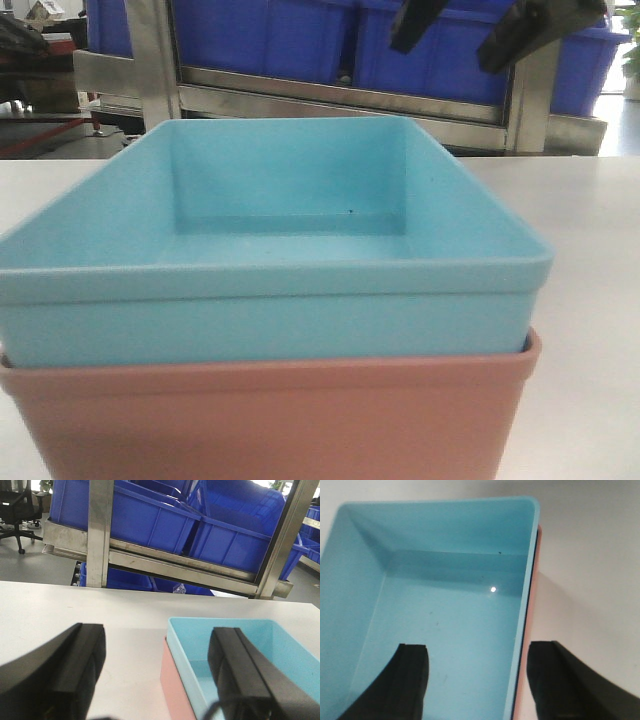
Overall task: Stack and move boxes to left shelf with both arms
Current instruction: 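Open the right gripper and raise it off the stacked bins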
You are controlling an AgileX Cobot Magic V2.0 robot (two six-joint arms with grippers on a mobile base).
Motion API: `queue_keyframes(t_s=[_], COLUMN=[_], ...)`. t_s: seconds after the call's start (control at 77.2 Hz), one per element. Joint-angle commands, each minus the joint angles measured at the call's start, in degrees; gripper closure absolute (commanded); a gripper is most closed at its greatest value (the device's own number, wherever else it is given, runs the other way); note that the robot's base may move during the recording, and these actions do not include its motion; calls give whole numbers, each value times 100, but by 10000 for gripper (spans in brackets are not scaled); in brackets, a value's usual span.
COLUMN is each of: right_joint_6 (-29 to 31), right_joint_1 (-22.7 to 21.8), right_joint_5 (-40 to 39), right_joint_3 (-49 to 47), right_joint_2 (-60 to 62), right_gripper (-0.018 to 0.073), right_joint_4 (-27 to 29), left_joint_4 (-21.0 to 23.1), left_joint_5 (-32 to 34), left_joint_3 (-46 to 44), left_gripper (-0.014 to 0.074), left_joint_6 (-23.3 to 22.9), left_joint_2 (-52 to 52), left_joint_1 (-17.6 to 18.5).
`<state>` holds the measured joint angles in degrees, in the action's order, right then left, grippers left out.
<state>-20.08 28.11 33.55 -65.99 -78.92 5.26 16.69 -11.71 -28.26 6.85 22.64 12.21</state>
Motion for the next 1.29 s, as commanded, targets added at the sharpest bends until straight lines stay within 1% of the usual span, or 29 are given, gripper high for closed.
queue_keyframes(t_s=[0.0, 0.117, 0.207, 0.738, 0.829, 0.906, 0.984, 1.101, 1.191, 1.282], right_joint_6=[172, 177, 184, 184, 184, 184, 184, 253, 479, 479], right_joint_1=[-1, -1, -1, -1, -1, -1, -1, -1, -1, -1], right_joint_5=[-527, 78, 357, 287, 194, 123, 76, 14, 249, 536], right_joint_3=[166, 284, 284, 284, 284, 284, 284, 284, 236, 128], right_joint_2=[445, 458, 402, 403, 403, 403, 403, 403, 403, 379], right_gripper=[71, 71, 71, 71, 71, 71, 71, 71, 71, 71], right_joint_4=[1, 1, 1, -11, -11, -11, -11, -11, -11, -11], left_joint_4=[48, 48, 48, 48, 48, 195, 195, 195, 195, 195], left_joint_5=[423, 423, 423, 446, 365, 410, 439, 8, -592, -1140], left_joint_3=[-161, -161, -161, -161, -161, -161, -161, -297, -806, -1377], left_gripper=[243, 243, 243, 243, 243, 243, 243, 259, 310, 335], left_joint_6=[21, 21, 21, 21, 21, 21, 21, 21, 21, 21], left_joint_2=[36, 36, 36, 36, 36, 36, 70, 300, 708, 1254], left_joint_1=[-14, -14, -14, -14, -14, -14, -14, -14, -14, -14])
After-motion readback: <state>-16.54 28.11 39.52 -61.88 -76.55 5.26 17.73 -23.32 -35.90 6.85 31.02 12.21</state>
